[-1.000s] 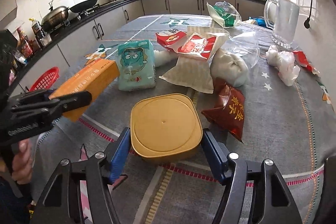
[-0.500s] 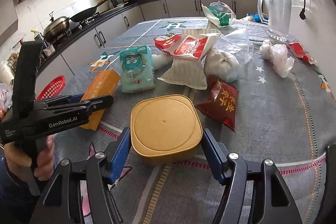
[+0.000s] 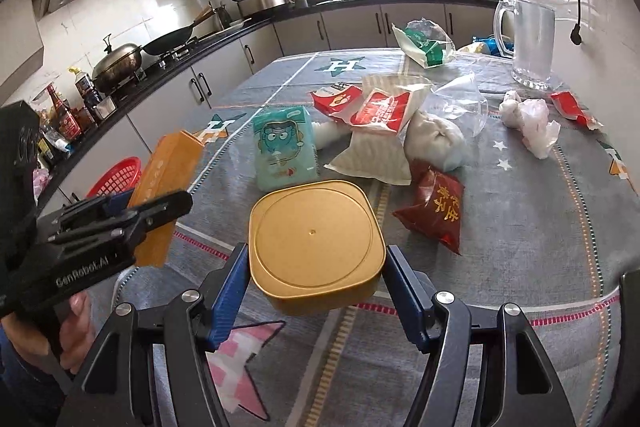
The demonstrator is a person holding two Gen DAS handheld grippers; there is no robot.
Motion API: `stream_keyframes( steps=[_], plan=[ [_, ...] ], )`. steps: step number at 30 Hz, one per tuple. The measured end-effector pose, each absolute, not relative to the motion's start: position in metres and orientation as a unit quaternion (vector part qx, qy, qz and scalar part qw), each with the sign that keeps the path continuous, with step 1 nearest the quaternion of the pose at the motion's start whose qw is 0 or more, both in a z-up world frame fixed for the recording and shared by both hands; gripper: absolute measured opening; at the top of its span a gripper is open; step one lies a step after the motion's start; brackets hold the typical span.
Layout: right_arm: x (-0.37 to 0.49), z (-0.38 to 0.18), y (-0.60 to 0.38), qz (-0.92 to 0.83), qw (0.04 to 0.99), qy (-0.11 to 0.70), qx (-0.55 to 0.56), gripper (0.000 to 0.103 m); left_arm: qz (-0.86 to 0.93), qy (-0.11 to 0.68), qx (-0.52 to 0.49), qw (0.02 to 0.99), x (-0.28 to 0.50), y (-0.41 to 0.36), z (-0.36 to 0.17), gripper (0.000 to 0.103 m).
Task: Collect trash
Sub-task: 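Grasp the yellow plastic lid with the right tool while the left tool holds the orange box, then carry the orange box and yellow lid to the red basket and release both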
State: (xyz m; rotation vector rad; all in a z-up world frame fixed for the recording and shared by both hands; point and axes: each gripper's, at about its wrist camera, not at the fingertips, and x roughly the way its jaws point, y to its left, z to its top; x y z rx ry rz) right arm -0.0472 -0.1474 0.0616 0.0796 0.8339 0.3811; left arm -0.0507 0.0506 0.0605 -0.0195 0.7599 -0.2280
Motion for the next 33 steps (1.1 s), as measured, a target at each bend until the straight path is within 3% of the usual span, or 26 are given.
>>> stream_keyframes(
  steps=[33],
  plan=[
    [-0.051,0.067,-0.107,0.204,0.889,0.409,0.011,0.071,-0.081,0.355,-0.034,0.931,-0.069,0.092,0.063,0.047]
  ],
)
